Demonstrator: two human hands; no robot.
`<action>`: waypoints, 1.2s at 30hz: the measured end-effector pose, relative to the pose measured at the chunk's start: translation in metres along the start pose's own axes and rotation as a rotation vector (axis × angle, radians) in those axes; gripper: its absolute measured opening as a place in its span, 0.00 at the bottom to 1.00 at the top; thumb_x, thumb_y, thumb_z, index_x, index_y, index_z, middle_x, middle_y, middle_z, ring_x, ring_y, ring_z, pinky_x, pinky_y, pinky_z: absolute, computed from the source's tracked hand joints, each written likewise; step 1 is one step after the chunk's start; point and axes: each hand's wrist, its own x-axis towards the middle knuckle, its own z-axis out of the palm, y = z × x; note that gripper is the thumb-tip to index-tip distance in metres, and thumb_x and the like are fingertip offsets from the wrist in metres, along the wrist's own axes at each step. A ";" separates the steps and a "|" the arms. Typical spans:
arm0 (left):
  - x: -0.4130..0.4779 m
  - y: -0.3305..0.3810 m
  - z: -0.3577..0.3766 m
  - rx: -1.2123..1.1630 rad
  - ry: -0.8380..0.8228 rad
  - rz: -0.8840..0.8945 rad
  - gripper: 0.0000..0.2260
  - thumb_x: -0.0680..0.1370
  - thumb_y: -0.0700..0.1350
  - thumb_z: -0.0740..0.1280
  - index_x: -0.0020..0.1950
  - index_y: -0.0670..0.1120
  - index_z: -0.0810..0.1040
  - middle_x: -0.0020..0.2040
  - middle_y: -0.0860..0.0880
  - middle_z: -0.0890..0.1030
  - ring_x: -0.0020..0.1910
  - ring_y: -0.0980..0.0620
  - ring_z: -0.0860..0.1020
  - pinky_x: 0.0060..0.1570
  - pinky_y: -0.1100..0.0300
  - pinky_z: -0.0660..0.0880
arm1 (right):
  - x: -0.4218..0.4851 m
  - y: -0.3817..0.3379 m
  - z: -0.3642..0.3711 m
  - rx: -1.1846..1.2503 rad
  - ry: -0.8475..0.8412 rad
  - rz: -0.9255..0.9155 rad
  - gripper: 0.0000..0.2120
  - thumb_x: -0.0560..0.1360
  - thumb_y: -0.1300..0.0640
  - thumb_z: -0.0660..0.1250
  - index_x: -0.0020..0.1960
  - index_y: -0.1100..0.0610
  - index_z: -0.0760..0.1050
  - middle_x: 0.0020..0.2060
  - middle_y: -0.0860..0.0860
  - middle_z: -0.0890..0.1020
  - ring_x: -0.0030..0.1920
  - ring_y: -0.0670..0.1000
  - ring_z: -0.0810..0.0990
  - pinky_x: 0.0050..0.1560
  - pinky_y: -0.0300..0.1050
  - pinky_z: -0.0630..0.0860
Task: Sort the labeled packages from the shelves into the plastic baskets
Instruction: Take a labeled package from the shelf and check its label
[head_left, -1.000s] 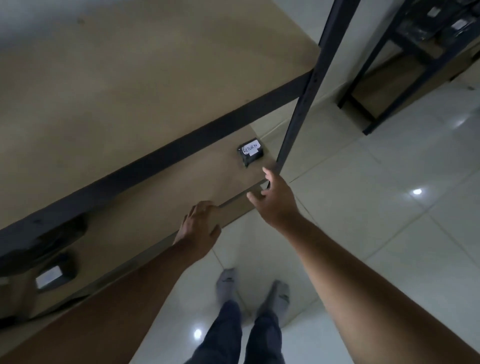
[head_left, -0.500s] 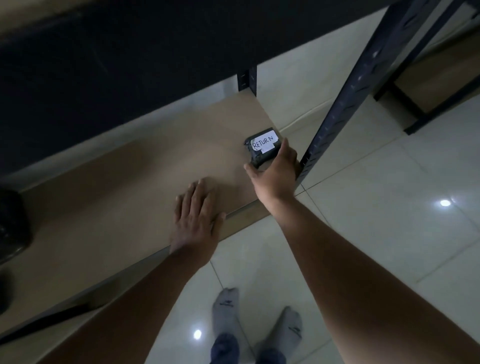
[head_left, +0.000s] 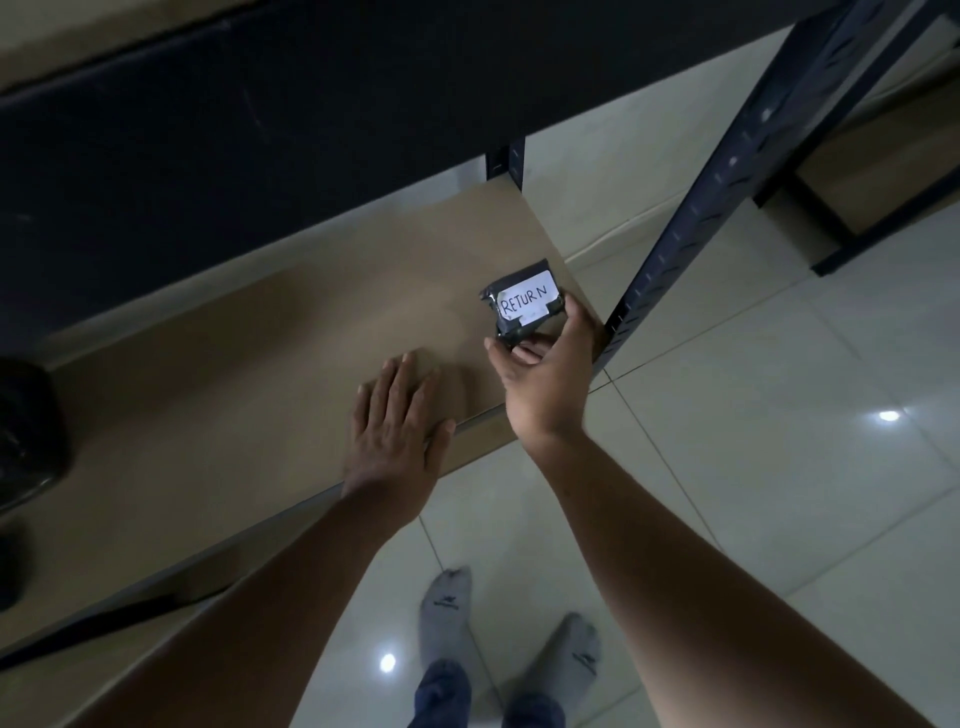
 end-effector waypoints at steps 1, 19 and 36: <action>0.000 -0.001 0.000 0.003 -0.002 0.004 0.27 0.87 0.59 0.51 0.85 0.50 0.61 0.87 0.44 0.56 0.87 0.44 0.50 0.82 0.38 0.53 | -0.003 -0.004 0.000 -0.001 -0.002 -0.002 0.45 0.70 0.68 0.82 0.80 0.57 0.63 0.63 0.56 0.81 0.58 0.50 0.86 0.55 0.36 0.81; -0.146 0.046 -0.168 -0.344 -0.161 -0.432 0.27 0.81 0.46 0.71 0.79 0.46 0.70 0.75 0.46 0.72 0.74 0.44 0.70 0.72 0.46 0.72 | -0.176 -0.134 -0.090 -0.183 -0.080 -0.062 0.41 0.68 0.59 0.84 0.74 0.58 0.66 0.59 0.58 0.82 0.51 0.51 0.87 0.51 0.47 0.86; -0.311 0.007 -0.331 -0.475 0.213 -0.772 0.14 0.79 0.39 0.69 0.64 0.43 0.83 0.59 0.45 0.83 0.59 0.43 0.80 0.57 0.53 0.78 | -0.330 -0.248 0.010 -0.291 -0.572 -0.282 0.34 0.65 0.52 0.84 0.63 0.49 0.68 0.50 0.51 0.82 0.40 0.45 0.82 0.39 0.31 0.75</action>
